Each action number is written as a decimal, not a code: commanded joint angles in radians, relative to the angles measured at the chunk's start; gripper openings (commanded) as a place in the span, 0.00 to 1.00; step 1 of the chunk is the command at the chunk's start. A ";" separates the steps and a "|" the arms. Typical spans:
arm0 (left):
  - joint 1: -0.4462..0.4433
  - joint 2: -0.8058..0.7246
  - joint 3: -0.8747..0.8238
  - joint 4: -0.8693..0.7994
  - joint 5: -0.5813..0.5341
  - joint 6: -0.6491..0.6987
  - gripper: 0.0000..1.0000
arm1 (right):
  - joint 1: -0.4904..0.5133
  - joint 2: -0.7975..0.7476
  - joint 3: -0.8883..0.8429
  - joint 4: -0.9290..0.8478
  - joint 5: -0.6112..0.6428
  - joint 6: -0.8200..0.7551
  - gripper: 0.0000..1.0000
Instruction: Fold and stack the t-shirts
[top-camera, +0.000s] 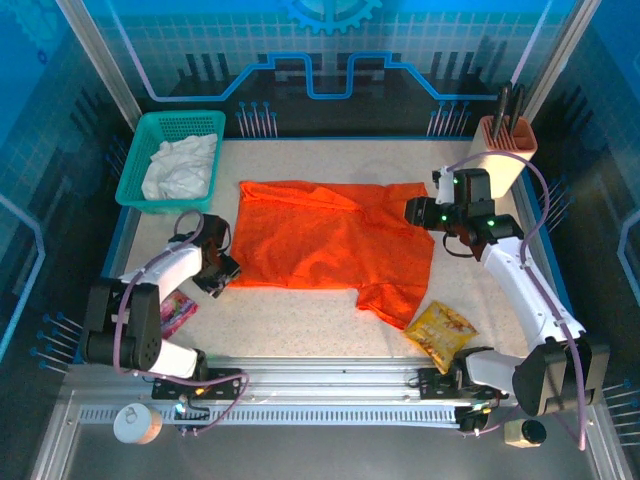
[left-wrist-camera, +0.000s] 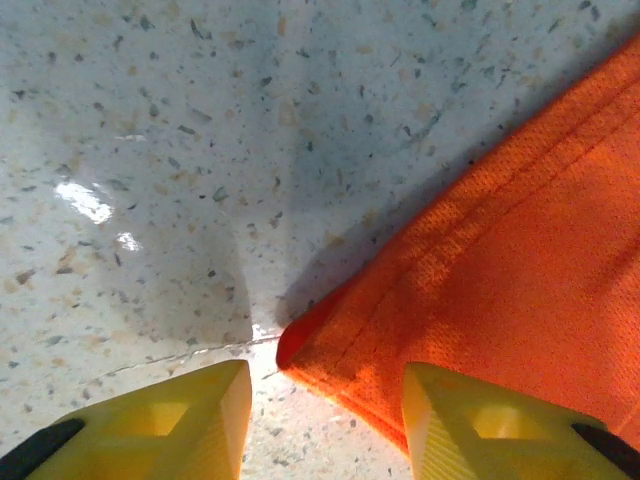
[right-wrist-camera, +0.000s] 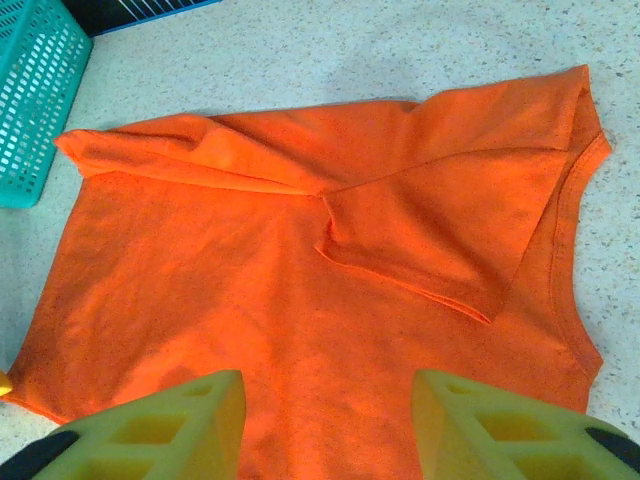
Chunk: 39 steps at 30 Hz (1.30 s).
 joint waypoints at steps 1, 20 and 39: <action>0.008 0.032 -0.015 0.028 0.010 -0.014 0.45 | -0.014 0.001 -0.008 0.008 -0.022 -0.008 0.49; 0.008 0.192 0.096 0.135 0.066 0.066 0.00 | 0.226 -0.331 -0.088 -0.104 -0.052 -0.582 0.61; 0.101 0.134 0.193 0.123 0.016 0.213 0.00 | 0.816 -0.044 -0.258 -0.434 0.336 -1.011 0.75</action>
